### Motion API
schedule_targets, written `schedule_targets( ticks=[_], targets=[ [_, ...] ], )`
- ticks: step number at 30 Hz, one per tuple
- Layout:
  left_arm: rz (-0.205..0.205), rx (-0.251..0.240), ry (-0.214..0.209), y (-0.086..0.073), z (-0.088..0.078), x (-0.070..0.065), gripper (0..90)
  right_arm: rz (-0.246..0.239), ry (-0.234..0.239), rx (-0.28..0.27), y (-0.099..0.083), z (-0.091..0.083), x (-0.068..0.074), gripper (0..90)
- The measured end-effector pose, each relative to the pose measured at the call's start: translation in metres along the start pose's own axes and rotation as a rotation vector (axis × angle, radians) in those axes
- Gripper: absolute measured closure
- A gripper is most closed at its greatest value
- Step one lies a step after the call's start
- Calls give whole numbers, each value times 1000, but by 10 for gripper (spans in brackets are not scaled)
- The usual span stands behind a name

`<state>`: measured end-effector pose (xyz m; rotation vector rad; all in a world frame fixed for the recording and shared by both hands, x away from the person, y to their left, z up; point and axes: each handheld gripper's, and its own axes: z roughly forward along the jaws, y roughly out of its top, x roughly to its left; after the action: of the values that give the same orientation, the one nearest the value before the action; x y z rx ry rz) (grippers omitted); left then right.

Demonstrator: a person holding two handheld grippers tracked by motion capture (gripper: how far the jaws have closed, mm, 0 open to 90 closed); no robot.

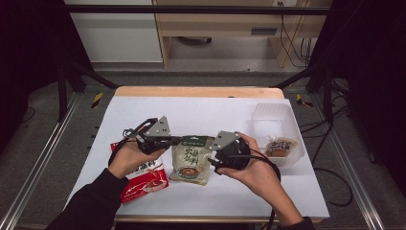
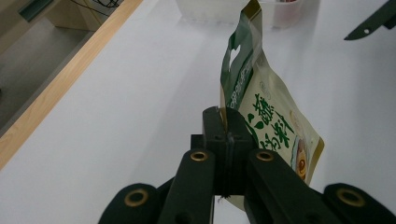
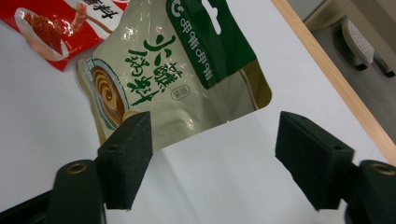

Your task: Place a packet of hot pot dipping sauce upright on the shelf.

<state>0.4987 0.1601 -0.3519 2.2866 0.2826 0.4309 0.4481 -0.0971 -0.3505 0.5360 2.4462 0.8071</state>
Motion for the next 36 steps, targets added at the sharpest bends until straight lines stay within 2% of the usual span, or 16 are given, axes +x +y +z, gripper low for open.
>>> schedule_targets(
  ticks=[3,6,13,15,17,18,19,20,21,24,27,28,29,32,36],
  targets=[
    [2,-4,-5,2,-2,-1,900,-15,-3,10,3,-4,-1,304],
    [23,-4,-13,8,-5,-3,900,-36,8,16,10,-10,-3,351],
    [48,-6,-22,15,-7,-7,900,-66,27,9,23,-15,-9,354],
    [54,-8,-24,17,-8,-8,900,-74,36,9,27,-14,-12,354],
    [61,-12,-26,19,-8,-10,900,-78,82,25,31,-10,-14,367],
    [61,-12,-26,19,-8,-10,900,-78,82,25,31,-10,-14,367],
    [63,-13,-29,20,-9,-11,900,-81,90,30,32,-8,-15,384],
    [68,-16,-33,20,-10,-12,900,-75,123,45,33,-4,-17,419],
    [68,-16,-33,20,-10,-12,900,-75,123,45,33,-4,-17,419],
    [74,-18,-37,22,-11,-15,900,-81,165,67,36,6,-18,516],
    [81,-22,-37,23,-13,-15,900,-77,192,78,38,10,-17,555],
    [82,-22,-40,23,-14,-15,900,-82,224,96,38,14,-17,608],
    [84,-22,-37,23,-15,-15,900,-82,224,96,38,14,-17,608],
    [75,-22,-44,22,-16,-14,900,-83,231,112,40,19,-17,725],
    [71,-23,-49,22,-16,-14,900,-83,234,116,41,21,-18,791]
  ],
)
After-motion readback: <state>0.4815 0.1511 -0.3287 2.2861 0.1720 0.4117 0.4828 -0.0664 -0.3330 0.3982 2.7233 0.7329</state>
